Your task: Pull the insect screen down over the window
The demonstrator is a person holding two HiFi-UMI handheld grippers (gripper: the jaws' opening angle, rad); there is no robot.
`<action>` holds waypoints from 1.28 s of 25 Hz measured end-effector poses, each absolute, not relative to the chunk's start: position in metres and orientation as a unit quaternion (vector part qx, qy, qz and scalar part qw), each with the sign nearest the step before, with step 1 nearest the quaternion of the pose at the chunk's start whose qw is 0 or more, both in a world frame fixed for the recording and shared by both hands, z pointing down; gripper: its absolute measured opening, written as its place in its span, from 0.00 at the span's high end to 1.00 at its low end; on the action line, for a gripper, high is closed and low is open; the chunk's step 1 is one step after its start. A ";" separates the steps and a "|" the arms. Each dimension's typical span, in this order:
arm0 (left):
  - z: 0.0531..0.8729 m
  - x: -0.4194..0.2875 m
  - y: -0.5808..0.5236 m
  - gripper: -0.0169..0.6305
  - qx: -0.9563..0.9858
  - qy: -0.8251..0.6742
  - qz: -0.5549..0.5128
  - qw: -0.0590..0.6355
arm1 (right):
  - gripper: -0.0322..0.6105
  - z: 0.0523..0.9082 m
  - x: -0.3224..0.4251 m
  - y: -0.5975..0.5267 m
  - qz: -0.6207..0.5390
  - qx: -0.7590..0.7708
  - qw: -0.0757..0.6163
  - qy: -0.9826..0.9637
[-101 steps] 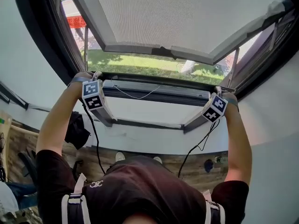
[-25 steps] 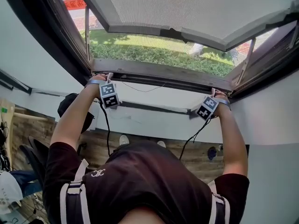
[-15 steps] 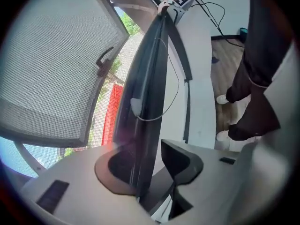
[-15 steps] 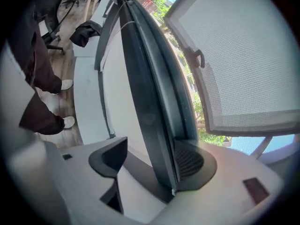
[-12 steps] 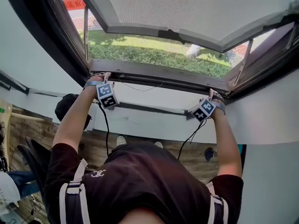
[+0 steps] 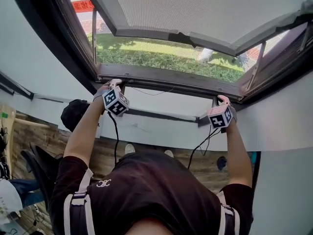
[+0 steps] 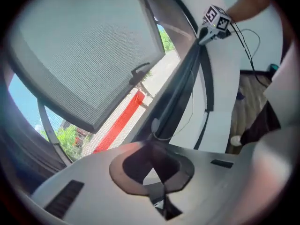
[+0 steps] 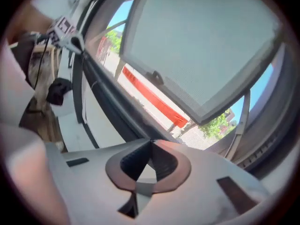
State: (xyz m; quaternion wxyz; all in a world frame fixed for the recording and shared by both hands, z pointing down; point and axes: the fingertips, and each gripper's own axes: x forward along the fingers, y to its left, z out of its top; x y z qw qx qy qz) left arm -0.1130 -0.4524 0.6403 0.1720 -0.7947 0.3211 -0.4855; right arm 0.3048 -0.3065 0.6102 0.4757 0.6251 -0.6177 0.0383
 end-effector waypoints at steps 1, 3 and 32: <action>0.635 -0.108 -0.448 0.95 -0.807 0.330 -0.466 0.151 | 0.94 0.600 0.298 -0.308 0.049 0.637 0.441 -0.631; 0.619 -0.098 -0.441 0.95 -0.828 0.356 -0.417 0.119 | 0.94 0.583 0.283 -0.309 0.065 0.657 0.373 -0.651; 0.420 -0.012 -0.349 0.95 -0.908 0.415 -0.059 0.001 | 0.95 0.391 0.150 -0.294 -0.038 0.724 0.002 -0.689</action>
